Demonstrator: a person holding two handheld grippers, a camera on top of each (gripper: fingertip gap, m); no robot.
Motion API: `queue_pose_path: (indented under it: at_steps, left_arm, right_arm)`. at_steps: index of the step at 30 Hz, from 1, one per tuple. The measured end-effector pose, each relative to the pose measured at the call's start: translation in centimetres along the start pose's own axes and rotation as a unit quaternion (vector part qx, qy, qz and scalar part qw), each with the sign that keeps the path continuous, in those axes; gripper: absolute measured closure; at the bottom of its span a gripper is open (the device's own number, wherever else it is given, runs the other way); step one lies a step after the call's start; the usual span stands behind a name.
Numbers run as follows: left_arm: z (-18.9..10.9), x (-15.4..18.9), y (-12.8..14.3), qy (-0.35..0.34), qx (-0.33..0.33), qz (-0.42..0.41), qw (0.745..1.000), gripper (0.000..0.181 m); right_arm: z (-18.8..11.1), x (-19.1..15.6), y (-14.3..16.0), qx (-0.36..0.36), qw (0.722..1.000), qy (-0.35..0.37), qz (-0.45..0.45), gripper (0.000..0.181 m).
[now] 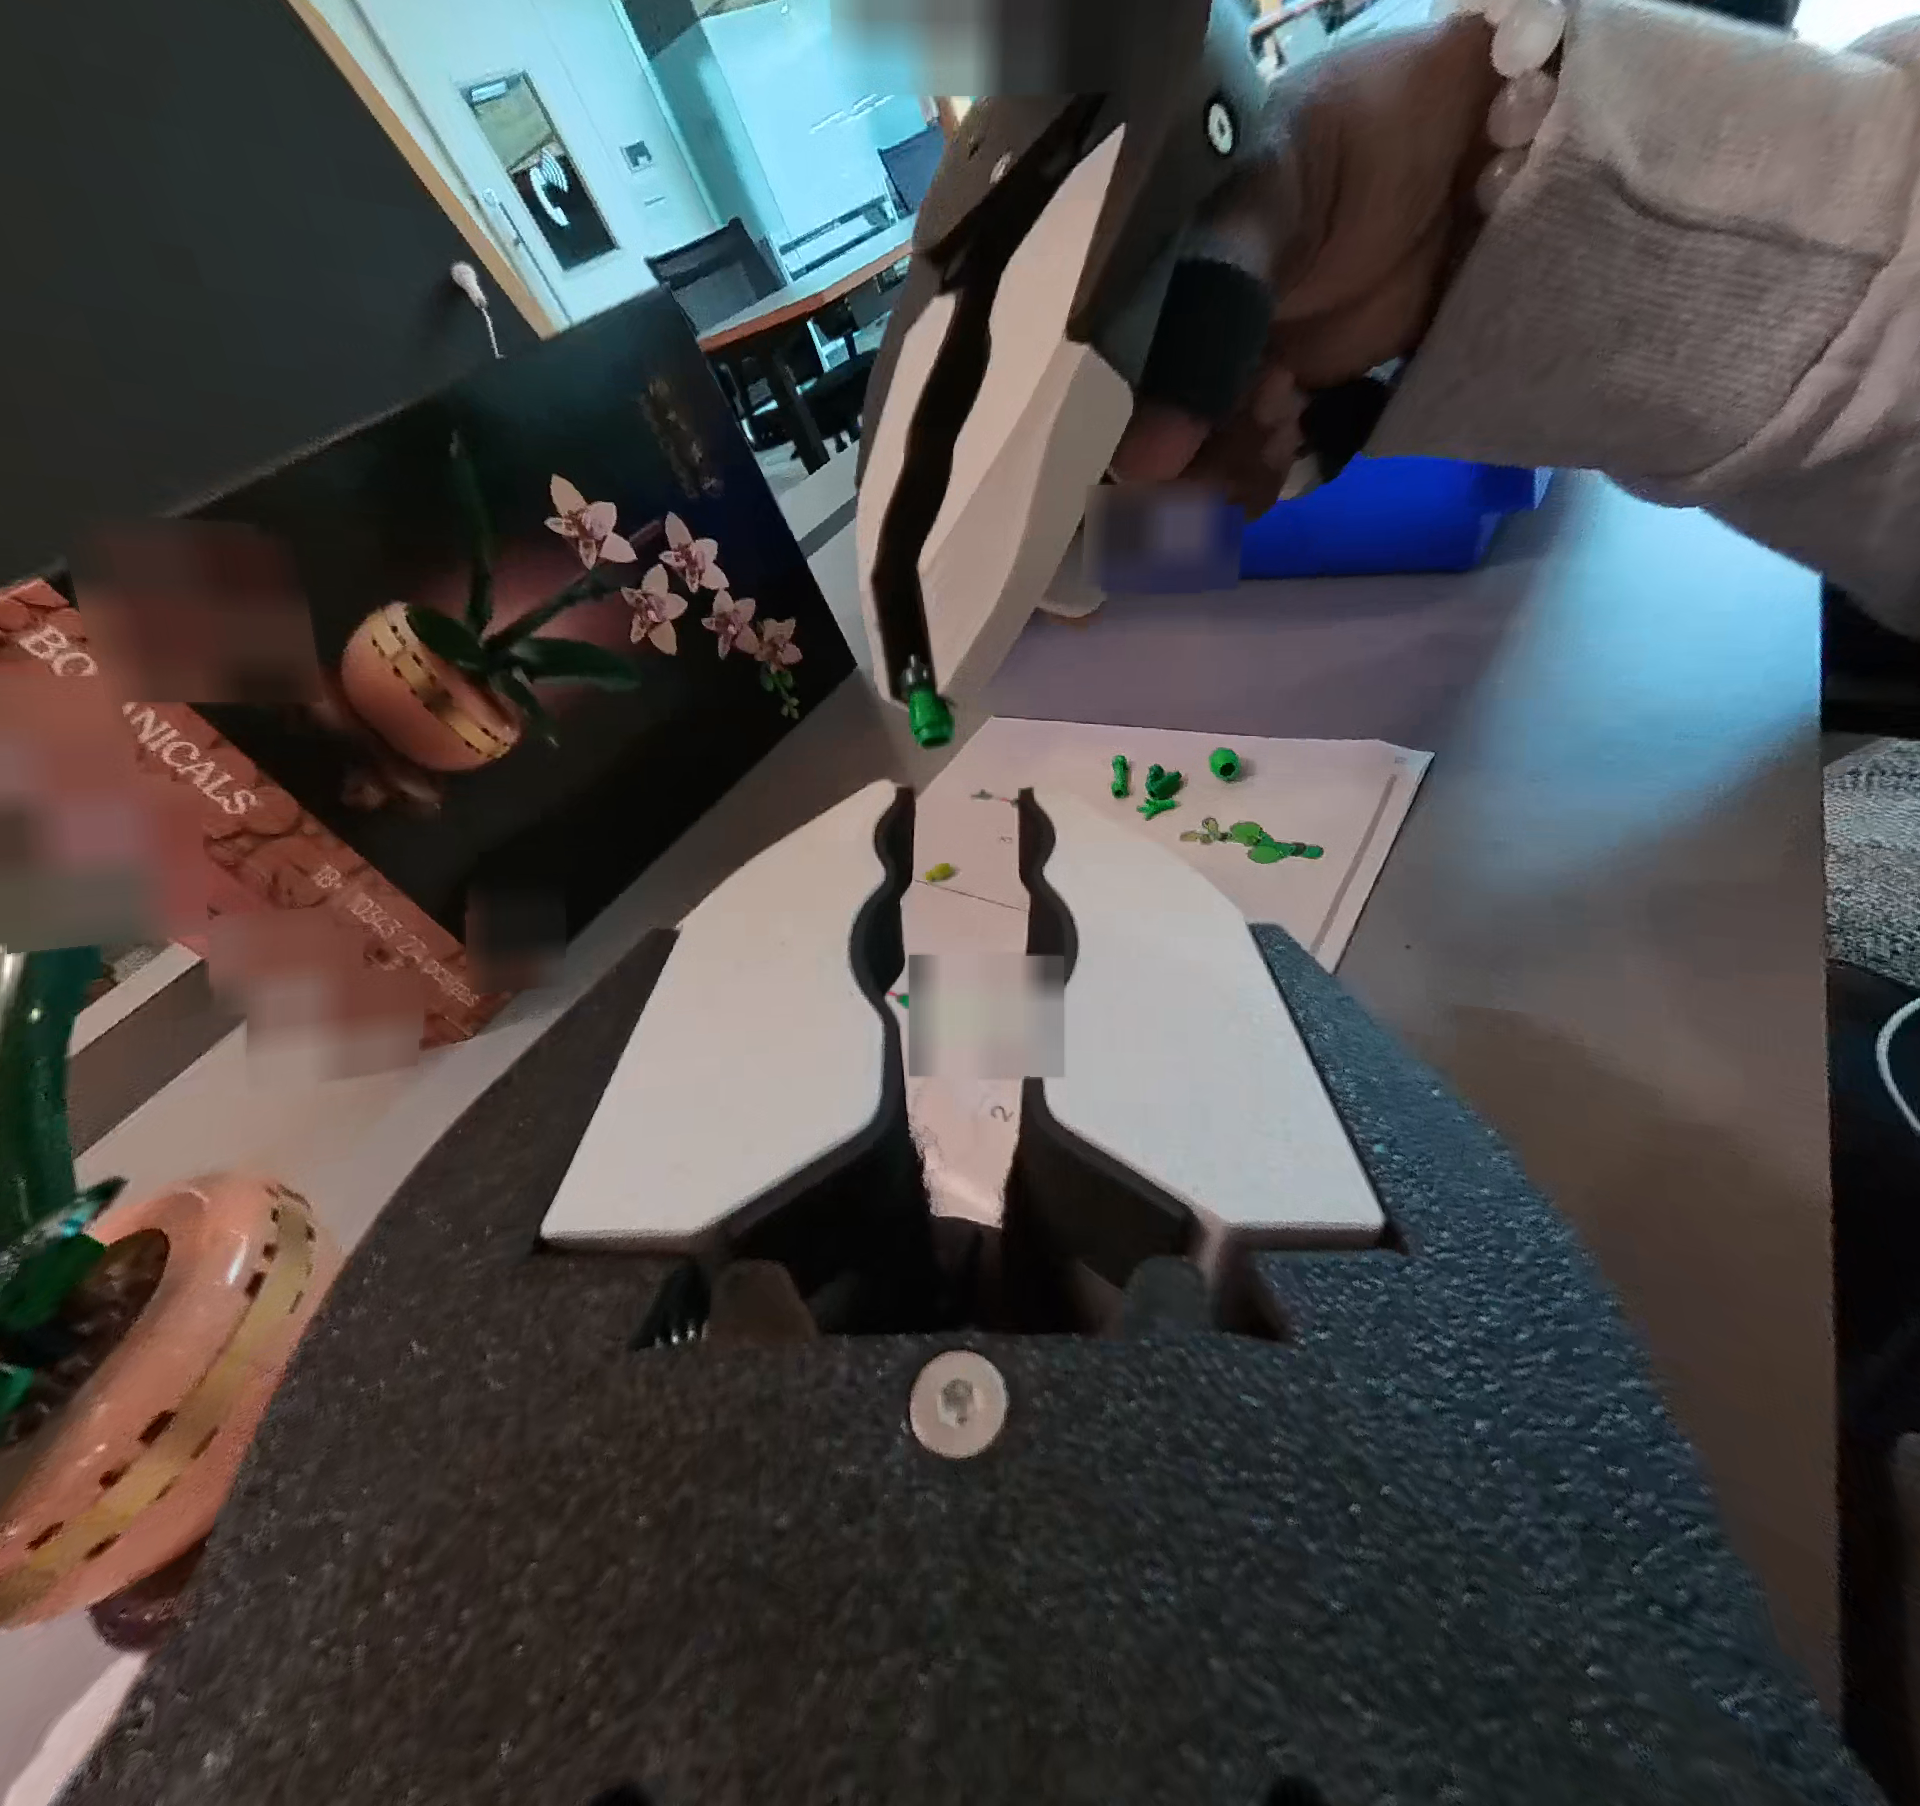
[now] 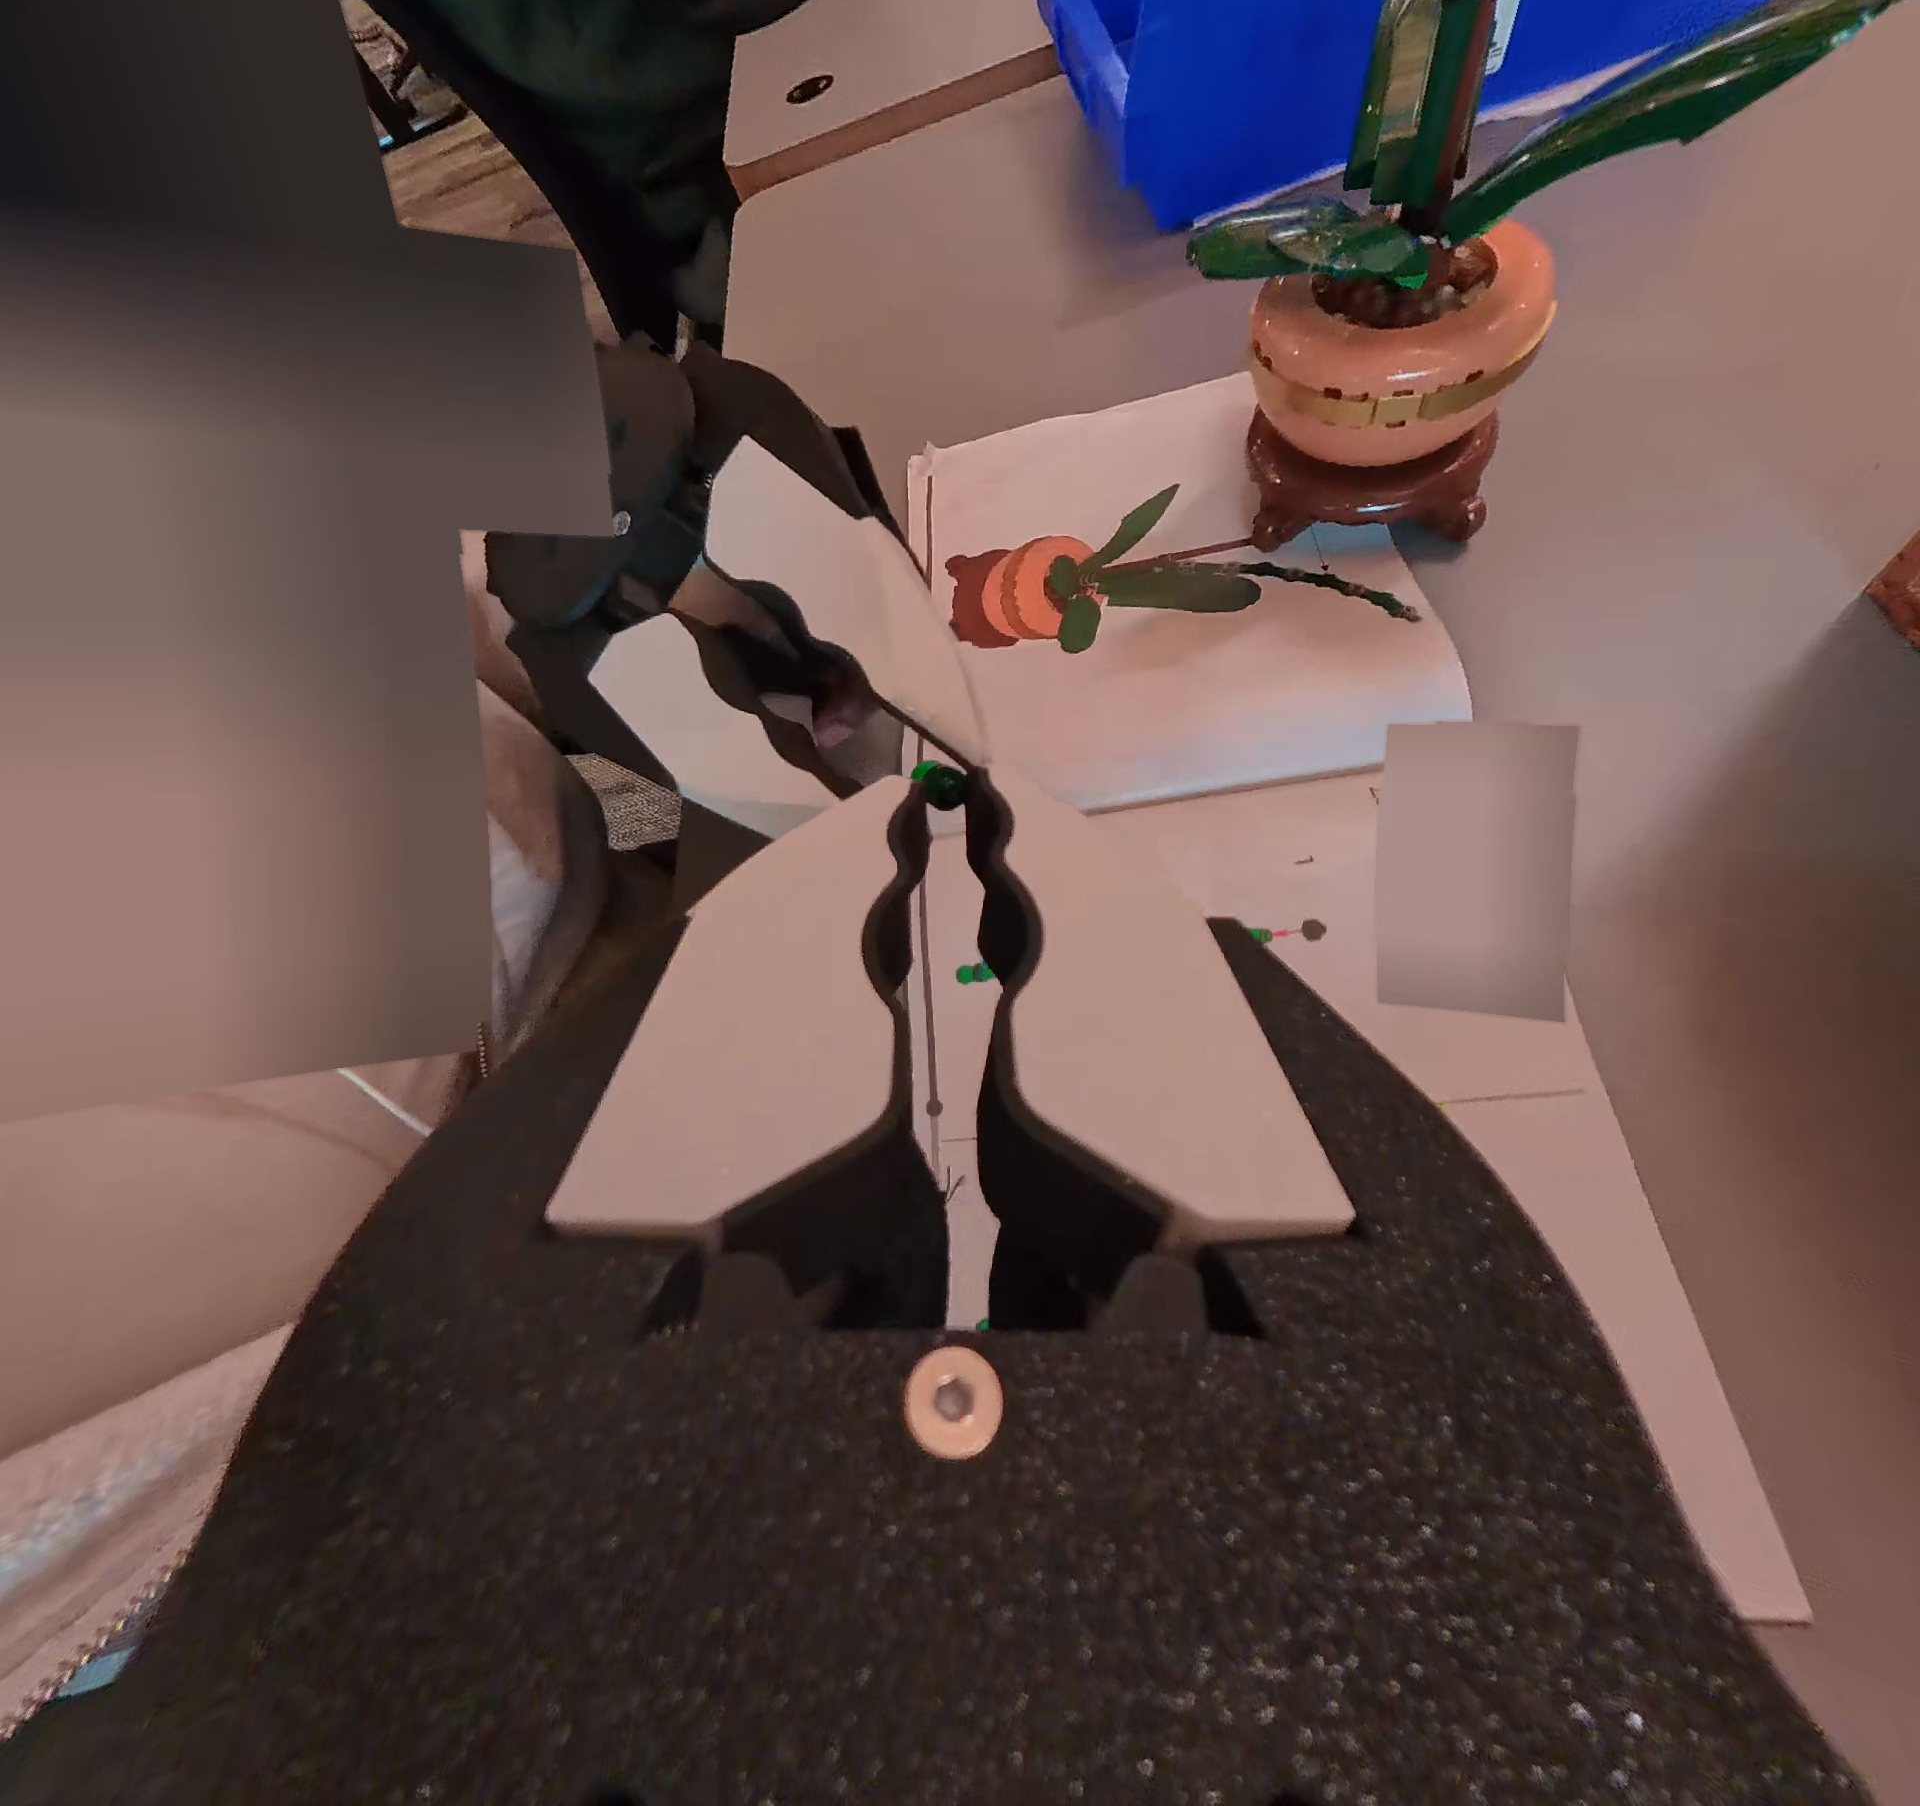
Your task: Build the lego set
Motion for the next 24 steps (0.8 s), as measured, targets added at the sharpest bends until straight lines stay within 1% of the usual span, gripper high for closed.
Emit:
queue_pose_path:
  at_steps: [5,10,13,17,20,24]
  left_arm:
    - [-0.8,-1.4,-0.4,-0.009,0.014,-0.014,1.000,0.164]
    - [-1.2,-1.8,-0.1,-0.015,0.019,-0.025,0.999,0.167]
    - [-1.4,-1.8,0.1,-0.013,0.027,-0.039,0.999,0.169]
    - [-1.5,-1.8,0.5,-0.017,0.029,-0.044,0.998,0.166]
    - [-1.4,-1.7,0.7,-0.012,0.032,-0.058,0.998,0.167]
    - [-1.3,-1.6,1.1,-0.013,0.029,-0.064,0.997,0.168]
  right_arm:
    - [1.3,0.0,-1.3,-0.013,1.000,-0.011,-0.012,0.174]
    - [1.9,-0.1,-1.9,-0.022,0.999,-0.007,-0.026,0.174]
    - [1.8,0.0,-2.0,-0.021,0.999,0.000,-0.024,0.174]
    - [1.7,0.1,-1.8,-0.021,1.000,0.002,-0.020,0.174]
    - [1.8,0.1,-1.6,-0.023,1.000,0.007,-0.018,0.174]
    - [1.8,0.4,-1.2,-0.014,1.000,-0.003,-0.009,0.174]
Point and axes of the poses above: each gripper's, where its closed fingertips meet, z out along the fingers, y out of its underside, x = y × z across the jaws, the point moved 9 cm from there along -z, back along the fingers, and after that the axes turned 1 degree about -x, right-handed, at the moved point
